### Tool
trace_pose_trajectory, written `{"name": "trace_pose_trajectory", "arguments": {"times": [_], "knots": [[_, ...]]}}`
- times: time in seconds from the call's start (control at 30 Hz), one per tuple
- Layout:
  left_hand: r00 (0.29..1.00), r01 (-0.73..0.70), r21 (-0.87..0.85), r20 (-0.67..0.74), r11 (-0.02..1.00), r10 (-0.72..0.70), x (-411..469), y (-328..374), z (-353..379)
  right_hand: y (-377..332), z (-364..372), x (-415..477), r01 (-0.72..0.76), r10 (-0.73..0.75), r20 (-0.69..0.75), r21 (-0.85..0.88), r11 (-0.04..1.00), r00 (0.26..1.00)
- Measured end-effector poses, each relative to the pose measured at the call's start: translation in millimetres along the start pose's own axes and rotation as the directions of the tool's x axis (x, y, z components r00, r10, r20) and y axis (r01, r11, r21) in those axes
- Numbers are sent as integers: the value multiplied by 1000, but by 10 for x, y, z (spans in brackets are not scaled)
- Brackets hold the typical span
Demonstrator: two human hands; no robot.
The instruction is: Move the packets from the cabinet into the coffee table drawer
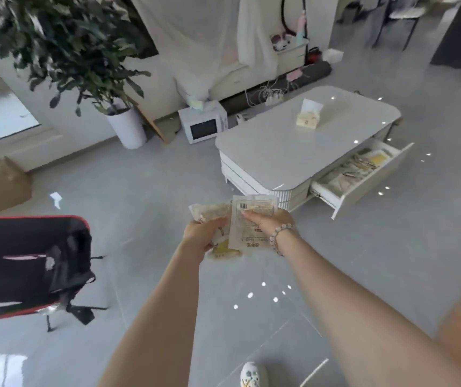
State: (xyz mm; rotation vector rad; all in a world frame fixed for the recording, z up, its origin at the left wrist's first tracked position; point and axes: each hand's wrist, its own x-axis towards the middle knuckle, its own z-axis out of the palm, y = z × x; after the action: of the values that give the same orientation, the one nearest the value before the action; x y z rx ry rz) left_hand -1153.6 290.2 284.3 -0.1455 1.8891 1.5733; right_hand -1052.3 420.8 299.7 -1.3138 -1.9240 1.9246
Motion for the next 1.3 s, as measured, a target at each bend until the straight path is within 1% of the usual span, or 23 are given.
{"name": "trace_pose_trajectory", "arguments": {"times": [0.13, 0.27, 0.37, 0.47, 0.57, 0.7, 0.97, 1.1, 1.2, 1.3], "knots": [[992, 24, 68, 123, 997, -32, 383, 187, 331, -28, -184, 266, -44, 49, -119, 46, 998, 992], [965, -37, 112, 261, 993, 6, 721, 457, 745, -12, -522, 433, -48, 68, -263, 81, 996, 962], [929, -48, 173, 368, 984, -19, 805, 505, 1105, 89, -792, 488, -66, 96, -363, 94, 993, 927], [899, -25, 228, 431, 973, -78, 779, 464, 1419, 165, -1011, 496, -87, 144, -420, 151, 985, 896], [878, -22, 251, 468, 968, -101, 782, 463, 1675, 171, -1179, 492, -84, 164, -468, 188, 979, 868], [851, -39, 244, 516, 969, -96, 802, 533, 1968, 174, -1357, 592, -61, 165, -500, 218, 974, 850], [835, -44, 276, 538, 960, -116, 961, 649, 2595, 106, -1793, 1039, -48, 156, -505, 221, 974, 849], [826, -45, 296, 549, 954, -131, 1100, 766, 3218, 55, -2268, 1293, -40, 183, -511, 278, 960, 840], [807, -67, 346, 570, 936, -153, 1143, 830, 3738, 41, -2721, 1480, -62, 205, -534, 274, 960, 820], [788, -65, 338, 595, 939, -160, 1196, 914, 4170, -18, -3125, 1684, -82, 225, -530, 279, 957, 818]]}}
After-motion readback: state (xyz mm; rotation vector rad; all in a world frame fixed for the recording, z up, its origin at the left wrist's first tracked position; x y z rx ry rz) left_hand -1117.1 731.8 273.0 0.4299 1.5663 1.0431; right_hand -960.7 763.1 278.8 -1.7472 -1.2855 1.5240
